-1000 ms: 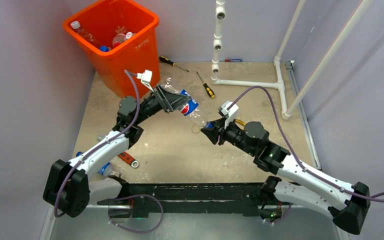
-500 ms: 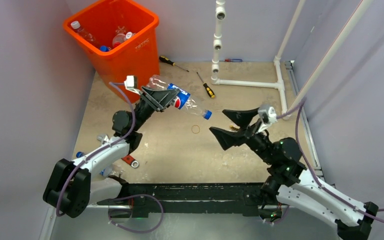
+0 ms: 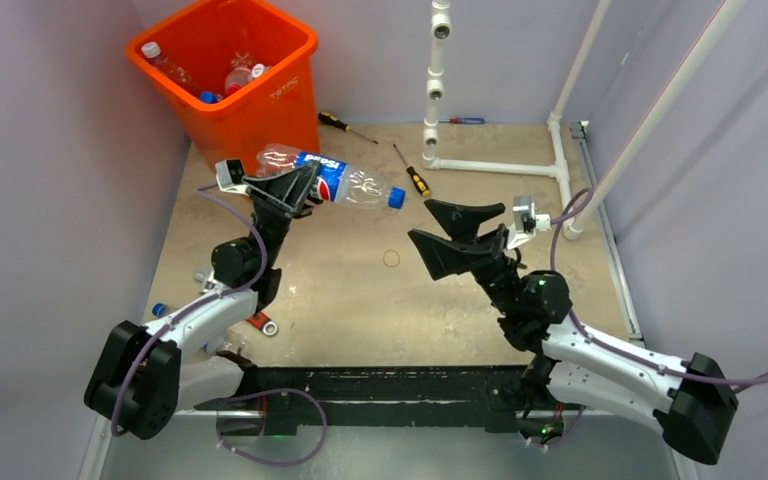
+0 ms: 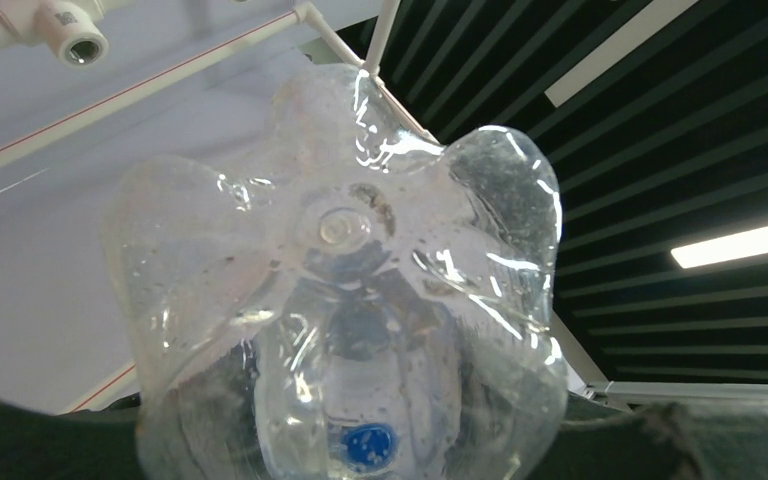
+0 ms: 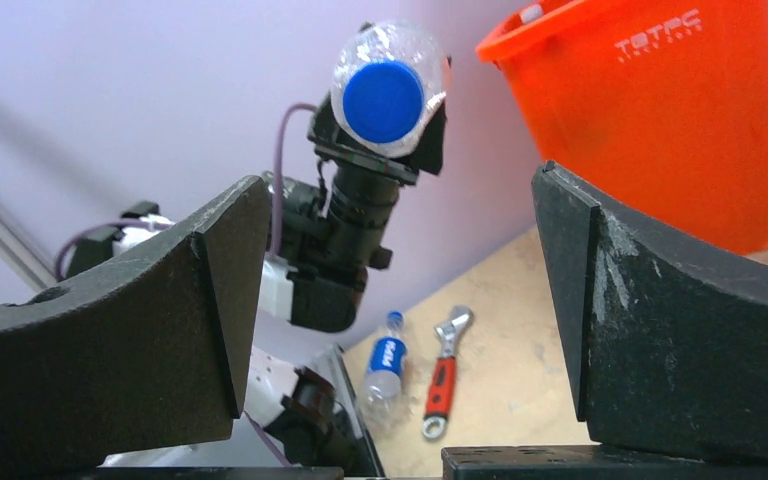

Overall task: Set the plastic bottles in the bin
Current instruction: Place the plastic bottle in the trash bin.

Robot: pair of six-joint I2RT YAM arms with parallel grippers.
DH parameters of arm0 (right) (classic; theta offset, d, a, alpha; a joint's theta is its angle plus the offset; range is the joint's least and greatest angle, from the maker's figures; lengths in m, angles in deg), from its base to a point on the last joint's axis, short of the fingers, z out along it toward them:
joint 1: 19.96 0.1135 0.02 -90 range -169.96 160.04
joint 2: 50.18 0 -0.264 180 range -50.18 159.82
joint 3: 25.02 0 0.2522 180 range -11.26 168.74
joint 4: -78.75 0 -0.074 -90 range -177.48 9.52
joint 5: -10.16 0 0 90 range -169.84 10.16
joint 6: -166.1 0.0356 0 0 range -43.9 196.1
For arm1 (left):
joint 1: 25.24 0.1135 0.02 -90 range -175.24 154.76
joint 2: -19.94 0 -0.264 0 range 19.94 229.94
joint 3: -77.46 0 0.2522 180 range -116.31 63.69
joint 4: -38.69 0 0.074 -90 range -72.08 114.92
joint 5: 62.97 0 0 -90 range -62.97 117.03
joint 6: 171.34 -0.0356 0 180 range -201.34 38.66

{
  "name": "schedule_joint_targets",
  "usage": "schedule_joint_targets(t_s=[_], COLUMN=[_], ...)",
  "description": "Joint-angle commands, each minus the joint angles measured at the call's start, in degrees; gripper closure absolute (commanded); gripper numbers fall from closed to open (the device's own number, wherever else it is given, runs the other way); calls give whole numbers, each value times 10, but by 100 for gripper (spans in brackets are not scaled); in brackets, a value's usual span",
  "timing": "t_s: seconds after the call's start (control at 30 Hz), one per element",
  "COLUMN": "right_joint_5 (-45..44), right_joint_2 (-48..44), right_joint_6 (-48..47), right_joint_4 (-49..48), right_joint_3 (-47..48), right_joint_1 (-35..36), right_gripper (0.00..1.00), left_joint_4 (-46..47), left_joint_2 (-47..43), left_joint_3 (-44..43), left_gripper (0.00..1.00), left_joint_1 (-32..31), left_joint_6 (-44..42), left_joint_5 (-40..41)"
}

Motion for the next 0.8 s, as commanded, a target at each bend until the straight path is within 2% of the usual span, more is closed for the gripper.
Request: schedule_joint_targets(t_s=[0.0, 0.17, 0.37, 0.47, 0.6, 0.77], right_joint_5=[14, 30, 50, 46, 48, 57], right_joint_2=[55, 121, 164, 182, 207, 226], right_joint_6=[65, 87, 98, 109, 129, 143], right_joint_4=[-156, -177, -161, -155, -143, -139], right_joint_3=[36, 79, 124, 140, 158, 163], right_joint_1=[2, 2, 2, 2, 2, 2], right_gripper=[3, 5, 13, 20, 34, 29], left_joint_4=[83, 85, 86, 88, 89, 85], left_joint_2=[-15, -16, -19, -20, -24, -33], left_joint_3=[9, 10, 15, 16, 21, 25], left_gripper=[79, 79, 79, 79, 80, 80], left_joint_1=[2, 3, 2, 2, 2, 2], left_joint_6=[17, 22, 29, 34, 39, 37], left_joint_5=[26, 19, 14, 9, 7, 11])
